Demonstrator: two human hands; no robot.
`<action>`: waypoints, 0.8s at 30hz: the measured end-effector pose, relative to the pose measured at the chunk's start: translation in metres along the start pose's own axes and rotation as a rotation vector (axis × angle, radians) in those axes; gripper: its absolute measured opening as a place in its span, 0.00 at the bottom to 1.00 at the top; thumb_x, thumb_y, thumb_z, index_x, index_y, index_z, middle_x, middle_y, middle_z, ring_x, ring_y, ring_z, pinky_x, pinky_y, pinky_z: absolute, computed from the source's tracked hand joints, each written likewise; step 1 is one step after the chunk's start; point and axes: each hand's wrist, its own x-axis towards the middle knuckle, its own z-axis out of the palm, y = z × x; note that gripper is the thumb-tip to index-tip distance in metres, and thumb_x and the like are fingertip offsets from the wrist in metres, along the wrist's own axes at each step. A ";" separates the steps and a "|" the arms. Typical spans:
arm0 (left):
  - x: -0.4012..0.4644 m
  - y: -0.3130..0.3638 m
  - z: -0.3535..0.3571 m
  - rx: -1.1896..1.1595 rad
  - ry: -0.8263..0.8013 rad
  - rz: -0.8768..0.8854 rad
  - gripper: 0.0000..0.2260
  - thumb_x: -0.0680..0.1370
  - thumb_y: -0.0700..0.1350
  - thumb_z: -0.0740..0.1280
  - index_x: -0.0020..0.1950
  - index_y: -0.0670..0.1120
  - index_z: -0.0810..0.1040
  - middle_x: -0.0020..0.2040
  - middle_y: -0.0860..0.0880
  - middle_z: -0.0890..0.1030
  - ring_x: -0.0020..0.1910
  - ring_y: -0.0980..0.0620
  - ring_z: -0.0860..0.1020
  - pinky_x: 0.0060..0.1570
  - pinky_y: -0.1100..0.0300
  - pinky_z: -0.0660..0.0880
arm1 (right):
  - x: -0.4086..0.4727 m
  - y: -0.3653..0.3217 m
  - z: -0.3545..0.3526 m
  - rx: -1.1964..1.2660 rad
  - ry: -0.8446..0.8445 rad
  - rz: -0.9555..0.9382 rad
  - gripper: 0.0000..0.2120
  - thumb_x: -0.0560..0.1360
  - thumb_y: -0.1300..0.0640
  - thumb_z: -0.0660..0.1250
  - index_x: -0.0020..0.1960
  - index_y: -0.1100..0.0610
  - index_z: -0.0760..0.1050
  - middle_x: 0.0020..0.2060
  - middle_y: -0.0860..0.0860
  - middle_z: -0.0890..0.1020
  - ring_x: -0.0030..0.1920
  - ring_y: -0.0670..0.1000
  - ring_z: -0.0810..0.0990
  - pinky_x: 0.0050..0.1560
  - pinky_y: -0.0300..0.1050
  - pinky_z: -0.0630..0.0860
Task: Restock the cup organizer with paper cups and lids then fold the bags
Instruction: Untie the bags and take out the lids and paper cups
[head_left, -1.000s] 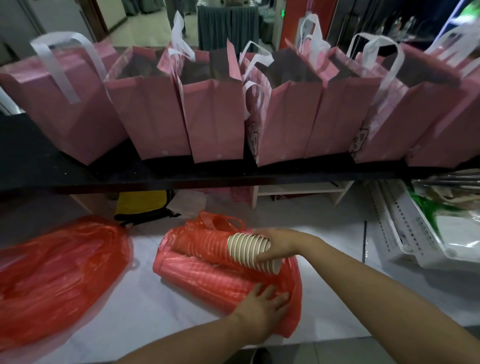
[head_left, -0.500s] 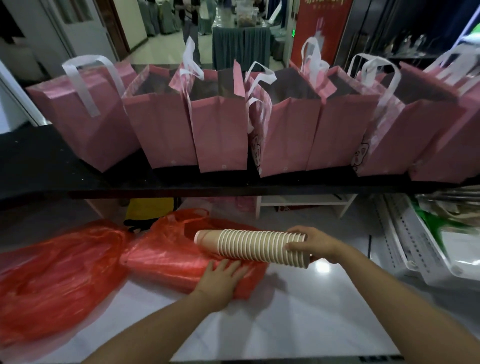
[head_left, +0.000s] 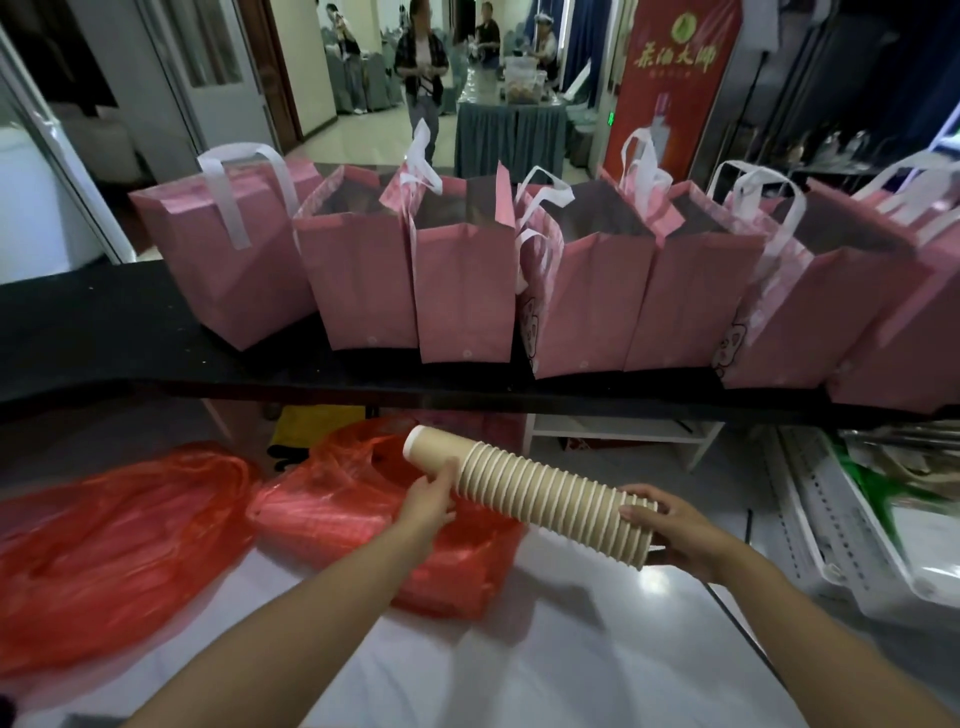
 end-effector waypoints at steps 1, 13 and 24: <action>-0.001 0.008 0.005 -0.188 -0.025 -0.057 0.24 0.79 0.59 0.68 0.66 0.43 0.72 0.59 0.45 0.80 0.57 0.44 0.81 0.51 0.50 0.80 | -0.003 -0.002 0.001 0.013 -0.014 -0.010 0.33 0.62 0.45 0.81 0.64 0.49 0.77 0.60 0.61 0.79 0.56 0.63 0.82 0.52 0.57 0.82; -0.011 0.071 -0.045 -0.590 0.269 0.064 0.18 0.76 0.56 0.73 0.60 0.48 0.75 0.53 0.46 0.84 0.48 0.46 0.83 0.50 0.47 0.81 | 0.028 -0.048 0.088 -0.174 -0.356 -0.113 0.38 0.65 0.52 0.82 0.71 0.42 0.70 0.64 0.54 0.77 0.59 0.58 0.82 0.54 0.56 0.82; -0.137 0.043 -0.258 -0.796 0.509 0.245 0.38 0.61 0.64 0.81 0.64 0.45 0.77 0.55 0.43 0.86 0.52 0.42 0.85 0.45 0.45 0.82 | 0.014 -0.085 0.311 -0.397 -0.678 -0.322 0.37 0.66 0.52 0.80 0.73 0.48 0.71 0.62 0.55 0.82 0.60 0.58 0.82 0.61 0.63 0.78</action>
